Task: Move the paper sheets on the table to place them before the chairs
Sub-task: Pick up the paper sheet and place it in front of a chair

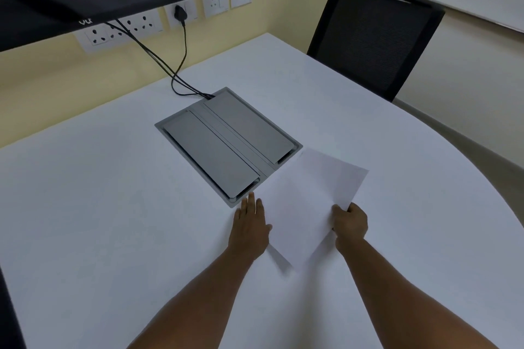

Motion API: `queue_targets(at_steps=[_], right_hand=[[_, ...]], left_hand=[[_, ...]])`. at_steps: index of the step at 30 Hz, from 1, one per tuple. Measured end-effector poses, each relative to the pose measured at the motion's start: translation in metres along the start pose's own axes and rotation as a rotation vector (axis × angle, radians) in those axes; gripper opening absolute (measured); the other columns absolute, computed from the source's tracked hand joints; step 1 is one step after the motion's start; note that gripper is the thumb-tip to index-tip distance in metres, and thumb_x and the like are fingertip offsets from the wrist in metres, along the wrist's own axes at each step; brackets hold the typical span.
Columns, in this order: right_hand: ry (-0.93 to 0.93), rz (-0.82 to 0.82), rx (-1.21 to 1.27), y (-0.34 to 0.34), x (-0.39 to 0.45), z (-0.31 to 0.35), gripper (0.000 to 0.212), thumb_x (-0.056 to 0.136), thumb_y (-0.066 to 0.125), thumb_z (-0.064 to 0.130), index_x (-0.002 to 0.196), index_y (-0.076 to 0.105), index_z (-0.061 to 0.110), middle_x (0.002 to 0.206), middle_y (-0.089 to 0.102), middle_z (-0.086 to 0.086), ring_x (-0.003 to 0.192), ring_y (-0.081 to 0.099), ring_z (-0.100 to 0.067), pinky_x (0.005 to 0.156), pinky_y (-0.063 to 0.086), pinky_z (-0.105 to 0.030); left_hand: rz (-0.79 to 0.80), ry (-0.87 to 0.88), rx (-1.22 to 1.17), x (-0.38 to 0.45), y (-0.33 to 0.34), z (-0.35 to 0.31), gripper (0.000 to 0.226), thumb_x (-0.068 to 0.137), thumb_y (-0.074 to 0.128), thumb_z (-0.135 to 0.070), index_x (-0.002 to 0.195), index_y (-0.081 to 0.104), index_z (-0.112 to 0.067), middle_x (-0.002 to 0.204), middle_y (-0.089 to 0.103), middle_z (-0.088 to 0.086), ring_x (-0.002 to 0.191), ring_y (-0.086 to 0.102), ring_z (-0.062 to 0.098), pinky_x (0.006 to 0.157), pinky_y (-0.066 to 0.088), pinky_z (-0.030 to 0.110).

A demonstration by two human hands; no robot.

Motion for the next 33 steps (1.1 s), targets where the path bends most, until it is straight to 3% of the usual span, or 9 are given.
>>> queue_targets(at_steps=[3, 6, 9, 15, 18, 21, 23, 30, 33], right_hand=[[-0.018, -0.03, 0.068, 0.0, -0.009, 0.007, 0.011, 0.089, 0.061, 0.013, 0.08, 0.062, 0.007, 0.078, 0.062, -0.002, 0.08, 0.06, -0.029, 0.082, 0.055, -0.045], [-0.029, -0.04, 0.147, 0.001, -0.021, 0.015, 0.017, 0.088, 0.062, 0.012, 0.073, 0.056, 0.007, 0.073, 0.058, -0.004, 0.074, 0.054, -0.027, 0.073, 0.05, -0.039], [-0.02, -0.009, 0.197, 0.007, -0.036, 0.024, 0.016, 0.088, 0.062, 0.012, 0.073, 0.058, 0.01, 0.076, 0.061, -0.003, 0.075, 0.056, -0.027, 0.075, 0.052, -0.04], [0.05, 0.077, 0.329, 0.029, -0.07, 0.034, 0.015, 0.089, 0.064, 0.008, 0.074, 0.06, 0.011, 0.08, 0.064, -0.005, 0.075, 0.059, -0.025, 0.073, 0.054, -0.039], [0.088, 0.122, 0.393, 0.043, -0.088, 0.037, 0.026, 0.089, 0.066, 0.006, 0.068, 0.052, 0.012, 0.076, 0.06, -0.005, 0.074, 0.057, -0.023, 0.071, 0.054, -0.038], [0.136, 0.187, 0.446, 0.058, -0.108, 0.041, 0.026, 0.09, 0.067, 0.005, 0.07, 0.052, 0.011, 0.076, 0.06, -0.005, 0.07, 0.059, -0.021, 0.07, 0.055, -0.035], [0.168, 0.227, 0.474, 0.069, -0.12, 0.043, 0.026, 0.089, 0.068, 0.004, 0.07, 0.051, 0.011, 0.077, 0.059, -0.004, 0.068, 0.058, -0.018, 0.076, 0.055, -0.037], [0.152, 0.329, 0.423, 0.107, -0.165, 0.042, 0.018, 0.089, 0.068, 0.004, 0.076, 0.056, 0.007, 0.088, 0.062, -0.008, 0.079, 0.06, -0.023, 0.09, 0.056, -0.046], [0.131, 0.366, 0.41, 0.124, -0.184, 0.04, 0.012, 0.089, 0.067, 0.003, 0.081, 0.059, 0.004, 0.091, 0.063, -0.009, 0.073, 0.061, -0.021, 0.082, 0.058, -0.041]], left_hand=[[-0.095, -0.09, -0.254, -0.013, -0.006, 0.002, 0.067, 0.101, 0.041, -0.035, 0.153, 0.012, -0.004, 0.164, 0.002, 0.013, 0.15, 0.015, 0.029, 0.119, 0.025, 0.038], [-0.156, -0.256, -0.514, -0.024, -0.014, 0.008, 0.065, 0.101, 0.042, -0.035, 0.153, 0.017, -0.004, 0.158, 0.027, 0.015, 0.143, 0.033, 0.03, 0.114, 0.033, 0.039], [-0.165, -0.386, -0.687, -0.031, -0.025, 0.016, 0.061, 0.101, 0.041, -0.037, 0.149, 0.026, -0.003, 0.144, 0.049, 0.017, 0.133, 0.046, 0.031, 0.107, 0.038, 0.038], [-0.102, -0.583, -0.973, -0.049, -0.038, 0.036, 0.064, 0.1, 0.037, -0.045, 0.149, 0.031, -0.004, 0.154, 0.036, 0.014, 0.141, 0.036, 0.03, 0.114, 0.031, 0.038], [-0.032, -0.685, -1.173, -0.062, -0.04, 0.048, 0.064, 0.099, 0.037, -0.047, 0.142, 0.041, 0.0, 0.144, 0.049, 0.018, 0.131, 0.048, 0.034, 0.112, 0.039, 0.043], [-0.008, -0.724, -1.476, -0.079, -0.044, 0.057, 0.055, 0.101, 0.038, -0.041, 0.134, 0.048, 0.002, 0.121, 0.064, 0.012, 0.109, 0.061, 0.028, 0.1, 0.048, 0.035], [-0.021, -0.723, -1.615, -0.09, -0.049, 0.064, 0.05, 0.103, 0.037, -0.037, 0.137, 0.046, -0.002, 0.128, 0.062, 0.014, 0.109, 0.062, 0.029, 0.097, 0.05, 0.036], [-0.282, -0.683, -1.71, -0.121, -0.072, 0.117, 0.027, 0.099, 0.048, -0.017, 0.113, 0.065, -0.002, 0.108, 0.071, 0.018, 0.104, 0.067, 0.036, 0.092, 0.056, 0.043], [-0.406, -0.701, -1.669, -0.132, -0.08, 0.145, 0.022, 0.097, 0.051, -0.011, 0.111, 0.065, -0.002, 0.108, 0.07, 0.019, 0.101, 0.068, 0.035, 0.089, 0.057, 0.042]])
Point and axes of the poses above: each hand's wrist, its own x-axis towards the middle knuckle, its own y-axis out of the palm, z = x × y, the point moved 2 cm from there along x, towards the middle knuckle
